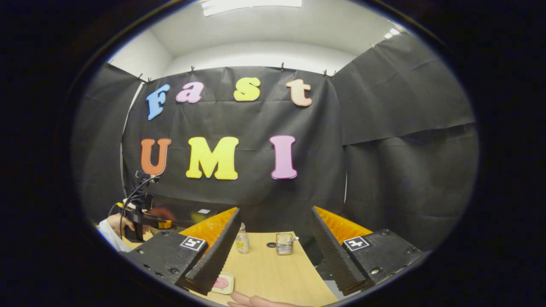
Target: Open the electric oven with the left hand, put the food in, and close the electric oven.
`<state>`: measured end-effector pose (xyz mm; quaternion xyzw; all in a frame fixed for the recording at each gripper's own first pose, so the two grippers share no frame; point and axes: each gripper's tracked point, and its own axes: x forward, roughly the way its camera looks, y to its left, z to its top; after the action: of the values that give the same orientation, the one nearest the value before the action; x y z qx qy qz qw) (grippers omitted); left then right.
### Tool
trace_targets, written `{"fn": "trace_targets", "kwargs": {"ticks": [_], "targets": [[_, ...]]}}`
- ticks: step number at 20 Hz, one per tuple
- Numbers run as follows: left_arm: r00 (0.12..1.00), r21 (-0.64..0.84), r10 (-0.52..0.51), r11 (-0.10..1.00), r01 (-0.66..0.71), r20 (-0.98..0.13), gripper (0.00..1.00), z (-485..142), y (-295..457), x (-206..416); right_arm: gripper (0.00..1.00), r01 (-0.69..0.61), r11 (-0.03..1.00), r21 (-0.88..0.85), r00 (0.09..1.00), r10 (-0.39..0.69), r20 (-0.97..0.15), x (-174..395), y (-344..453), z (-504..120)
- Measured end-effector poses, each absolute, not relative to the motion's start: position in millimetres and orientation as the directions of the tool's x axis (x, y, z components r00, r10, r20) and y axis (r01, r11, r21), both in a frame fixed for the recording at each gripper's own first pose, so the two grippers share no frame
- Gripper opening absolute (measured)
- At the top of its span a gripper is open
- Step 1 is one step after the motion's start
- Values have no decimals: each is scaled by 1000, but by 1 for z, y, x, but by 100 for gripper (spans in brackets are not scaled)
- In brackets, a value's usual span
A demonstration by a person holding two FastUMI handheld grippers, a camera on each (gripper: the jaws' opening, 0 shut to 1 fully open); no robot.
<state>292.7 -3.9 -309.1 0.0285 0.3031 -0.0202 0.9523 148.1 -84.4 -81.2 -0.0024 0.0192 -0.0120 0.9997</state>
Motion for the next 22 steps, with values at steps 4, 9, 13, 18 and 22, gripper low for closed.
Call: {"fn": "trace_targets", "kwargs": {"ticks": [4,9,13,18,22], "targets": [[822,36,-26,998,57,-568,95,-312,-4,271,100,14,1000,2,998,-14,-60,146,-80,-88],[836,29,-36,998,61,-547,95,-319,-4,243,100,2,1000,11,996,-1,-92,146,-75,-98],[840,31,-35,998,62,-541,96,-330,-4,221,100,-16,1000,13,994,17,-108,146,-69,-102],[856,33,-35,998,60,-515,96,-346,-3,197,100,-53,998,23,989,56,-139,142,-55,-109],[841,31,-33,998,59,-541,96,-368,-2,173,100,-59,998,23,986,62,-152,145,-54,-113]]}}
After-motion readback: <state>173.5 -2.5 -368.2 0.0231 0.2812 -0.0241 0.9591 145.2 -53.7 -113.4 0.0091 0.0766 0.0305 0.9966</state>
